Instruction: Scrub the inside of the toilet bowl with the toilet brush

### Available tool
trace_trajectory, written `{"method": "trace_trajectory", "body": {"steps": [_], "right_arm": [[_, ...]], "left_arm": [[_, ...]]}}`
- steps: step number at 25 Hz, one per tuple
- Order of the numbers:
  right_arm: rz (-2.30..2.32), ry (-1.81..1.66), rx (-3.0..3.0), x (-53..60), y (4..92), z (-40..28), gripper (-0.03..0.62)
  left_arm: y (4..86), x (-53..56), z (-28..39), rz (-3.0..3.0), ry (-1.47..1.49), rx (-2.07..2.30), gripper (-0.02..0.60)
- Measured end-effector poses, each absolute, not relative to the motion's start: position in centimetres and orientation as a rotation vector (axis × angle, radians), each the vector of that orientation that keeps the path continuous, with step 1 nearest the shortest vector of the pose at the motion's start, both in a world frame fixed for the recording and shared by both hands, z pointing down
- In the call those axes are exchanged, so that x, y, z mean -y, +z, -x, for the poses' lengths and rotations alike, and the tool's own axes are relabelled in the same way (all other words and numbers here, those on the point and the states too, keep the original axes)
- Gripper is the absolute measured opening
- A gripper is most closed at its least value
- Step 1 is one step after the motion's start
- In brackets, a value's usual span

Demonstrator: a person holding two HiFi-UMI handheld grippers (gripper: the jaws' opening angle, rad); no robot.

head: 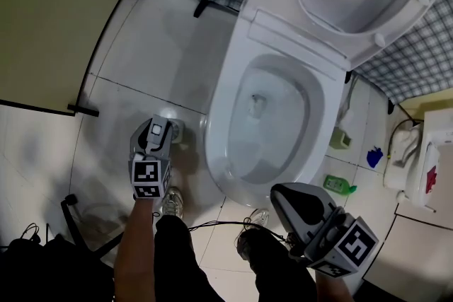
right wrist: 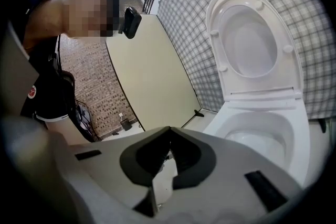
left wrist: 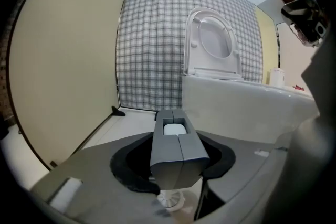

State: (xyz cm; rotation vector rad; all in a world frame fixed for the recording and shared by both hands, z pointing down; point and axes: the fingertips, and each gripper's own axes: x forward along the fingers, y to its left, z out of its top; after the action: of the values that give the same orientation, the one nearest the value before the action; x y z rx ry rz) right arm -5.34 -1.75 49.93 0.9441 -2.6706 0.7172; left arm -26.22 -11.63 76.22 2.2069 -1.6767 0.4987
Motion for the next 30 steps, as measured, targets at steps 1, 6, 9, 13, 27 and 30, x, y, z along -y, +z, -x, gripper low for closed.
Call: {"method": "trace_trajectory", "body": {"steps": [1, 6, 9, 13, 27, 30], "right_arm": [[-0.943, 0.717, 2.669, 1.7, 50.0, 5.2, 0.000], [-0.940, 0.719, 2.667, 1.7, 49.6, 4.9, 0.000], [-0.936, 0.702, 2.674, 1.6, 48.5, 4.9, 0.000], [-0.909, 0.606, 2.721, 1.6, 45.6, 4.6, 0.000], [-1.063, 0.395, 2.849, 1.8, 23.5, 4.0, 0.000], [-1.146, 0.330, 2.860, 1.2, 18.8, 2.6, 0.000]], "left_arm": [[76.5, 11.6, 26.2, -2.198, 0.498, 1.682, 0.195], [77.1, 11.3, 25.7, -2.190, 0.539, 1.643, 0.238], [76.6, 10.5, 24.9, -2.198, 0.557, 1.571, 0.422], [73.9, 9.4, 25.2, -2.202, 0.601, 1.544, 0.474], [33.0, 13.8, 22.5, -2.596, 0.260, 1.572, 0.408], [24.2, 12.8, 19.1, -2.704, 0.190, 1.465, 0.393]]}}
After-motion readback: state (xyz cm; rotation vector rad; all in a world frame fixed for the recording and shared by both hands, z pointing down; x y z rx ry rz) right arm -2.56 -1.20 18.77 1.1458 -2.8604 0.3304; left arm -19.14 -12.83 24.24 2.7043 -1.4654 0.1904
